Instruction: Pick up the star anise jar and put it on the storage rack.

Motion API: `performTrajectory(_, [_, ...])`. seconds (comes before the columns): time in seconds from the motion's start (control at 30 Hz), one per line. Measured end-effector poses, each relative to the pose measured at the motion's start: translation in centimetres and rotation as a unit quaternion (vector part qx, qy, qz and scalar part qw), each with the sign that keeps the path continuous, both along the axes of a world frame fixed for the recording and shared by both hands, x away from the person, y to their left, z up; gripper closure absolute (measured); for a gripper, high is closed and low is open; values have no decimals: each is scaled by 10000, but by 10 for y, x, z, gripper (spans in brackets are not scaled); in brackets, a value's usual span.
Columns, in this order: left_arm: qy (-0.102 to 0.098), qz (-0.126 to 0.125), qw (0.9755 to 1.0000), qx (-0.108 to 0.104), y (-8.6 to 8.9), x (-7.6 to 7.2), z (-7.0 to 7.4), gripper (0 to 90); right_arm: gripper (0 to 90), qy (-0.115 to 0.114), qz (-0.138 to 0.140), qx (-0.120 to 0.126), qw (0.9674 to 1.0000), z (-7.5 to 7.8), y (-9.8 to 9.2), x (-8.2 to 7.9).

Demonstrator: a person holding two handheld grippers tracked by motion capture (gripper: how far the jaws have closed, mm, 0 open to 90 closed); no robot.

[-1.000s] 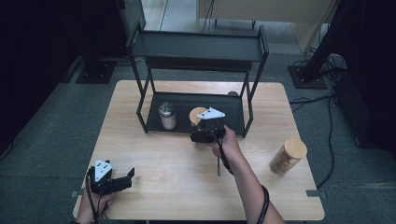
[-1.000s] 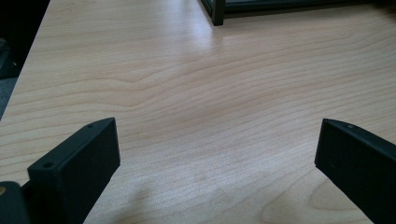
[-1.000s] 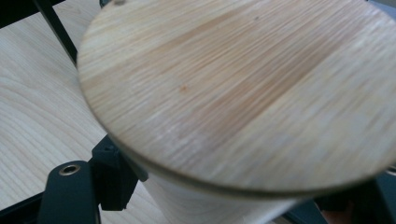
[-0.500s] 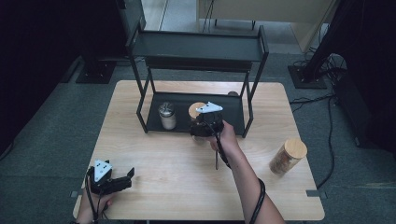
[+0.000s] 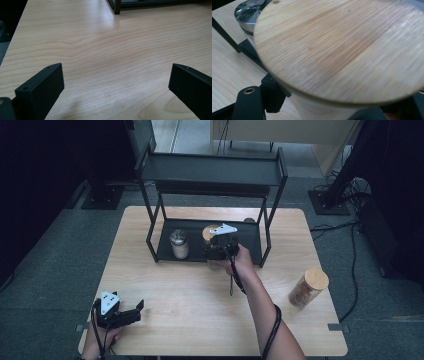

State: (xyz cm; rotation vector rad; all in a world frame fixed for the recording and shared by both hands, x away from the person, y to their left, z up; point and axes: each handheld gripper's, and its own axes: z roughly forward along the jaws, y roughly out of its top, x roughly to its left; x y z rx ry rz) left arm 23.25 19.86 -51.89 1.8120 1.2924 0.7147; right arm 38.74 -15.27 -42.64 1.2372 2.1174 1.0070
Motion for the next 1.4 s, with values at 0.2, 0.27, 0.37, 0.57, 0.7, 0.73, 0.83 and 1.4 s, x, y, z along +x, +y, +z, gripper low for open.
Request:
performTrajectory(0.2, [1,0,10000,-7,0,0,0,3,250,18,-13,1,10000,1,1,7])
performTrajectory(0.27, [0,1,10000,-5,0,0,0,3,249,27,-14,-14,10000,1,2,11])
performTrajectory(0.37, [2,0,10000,-5,0,0,0,3,249,30,-36,-23,10000,2,3,17])
performTrajectory(0.57, [3,-3,10000,-7,0,0,0,3,249,54,-74,-1,10000,1,8,26])
performTrajectory(0.7, [1,2,10000,-1,0,0,0,3,249,49,-37,-9,10000,1,11,30])
performTrajectory(0.73, [-2,5,10000,-3,0,0,0,4,250,41,-33,-9,10000,1,13,32])
performTrajectory(0.83, [-2,3,10000,-9,0,0,0,4,249,38,-56,17,10000,1,15,36])
performTrajectory(1.4, [0,-7,10000,12,-1,-1,0,4,249,84,-130,84,9998,-6,11,41])
